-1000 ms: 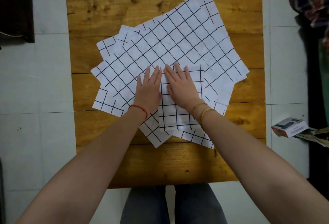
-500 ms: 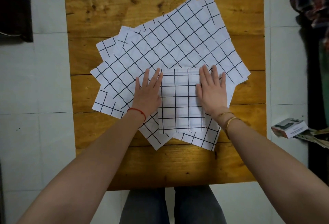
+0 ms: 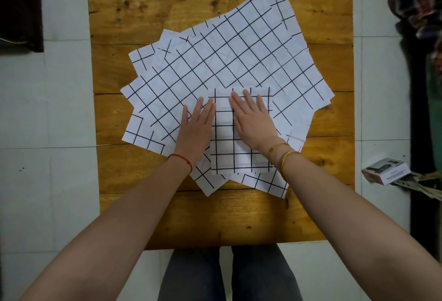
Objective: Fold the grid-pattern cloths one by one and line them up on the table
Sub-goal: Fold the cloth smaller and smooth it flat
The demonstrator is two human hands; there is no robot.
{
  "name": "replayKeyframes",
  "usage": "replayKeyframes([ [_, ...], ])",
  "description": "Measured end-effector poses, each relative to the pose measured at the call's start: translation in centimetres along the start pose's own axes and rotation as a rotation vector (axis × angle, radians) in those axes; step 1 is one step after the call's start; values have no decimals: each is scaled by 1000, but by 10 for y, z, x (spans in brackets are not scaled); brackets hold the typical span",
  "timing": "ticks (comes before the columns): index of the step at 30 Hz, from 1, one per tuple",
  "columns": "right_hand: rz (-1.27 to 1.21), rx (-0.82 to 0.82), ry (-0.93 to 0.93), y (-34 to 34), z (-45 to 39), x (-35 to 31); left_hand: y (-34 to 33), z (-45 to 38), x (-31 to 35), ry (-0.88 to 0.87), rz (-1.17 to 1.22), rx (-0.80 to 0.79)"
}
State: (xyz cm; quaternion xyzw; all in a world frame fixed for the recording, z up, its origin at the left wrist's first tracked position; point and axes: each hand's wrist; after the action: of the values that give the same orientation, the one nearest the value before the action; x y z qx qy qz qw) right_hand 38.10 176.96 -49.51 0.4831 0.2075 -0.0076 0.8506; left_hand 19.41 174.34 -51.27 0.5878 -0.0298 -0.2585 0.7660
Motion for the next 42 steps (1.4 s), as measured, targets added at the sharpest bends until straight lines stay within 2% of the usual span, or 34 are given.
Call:
replayKeyframes([
  [7, 25, -47, -43, 1, -1, -4, -14, 54, 6, -138, -75, -9],
  [17, 19, -84, -75, 1, 0, -9, -30, 129, 19, -314, -26, -46],
  [23, 38, -72, -47, 1, -2, -6, -29, 140, 21, -353, -26, -65],
  [26, -70, -11, -18, 3, -4, -3, -23, 133, 20, -363, -16, -19],
  [28, -264, 158, -17, 6, -2, 0, -14, 123, 19, -305, 76, 71],
  [30, -450, 393, -79, 10, 5, 5, -4, 109, 18, -179, 204, 153],
  [33, -587, 593, -329, 12, 18, 18, 12, 82, 14, 95, 493, 128],
  [36, -685, 596, -577, 8, 30, 32, 22, 54, 10, 363, 785, 51],
  [39, -707, 518, -647, 0, 40, 41, 24, 32, 10, 555, 1007, -78],
  [42, -765, 498, -702, -6, 44, 42, 23, 20, 14, 635, 1048, -204],
])
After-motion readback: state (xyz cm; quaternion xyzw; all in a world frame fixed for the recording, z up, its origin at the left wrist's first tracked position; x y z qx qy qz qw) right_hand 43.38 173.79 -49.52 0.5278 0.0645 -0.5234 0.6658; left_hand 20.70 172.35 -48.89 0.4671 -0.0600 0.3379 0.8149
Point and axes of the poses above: each hand's wrist, its own z-axis away from the middle knuckle, its own y-axis out of the back of the hand, x = y × z, and after that the axes turned 14 degrees about -z, right-handed
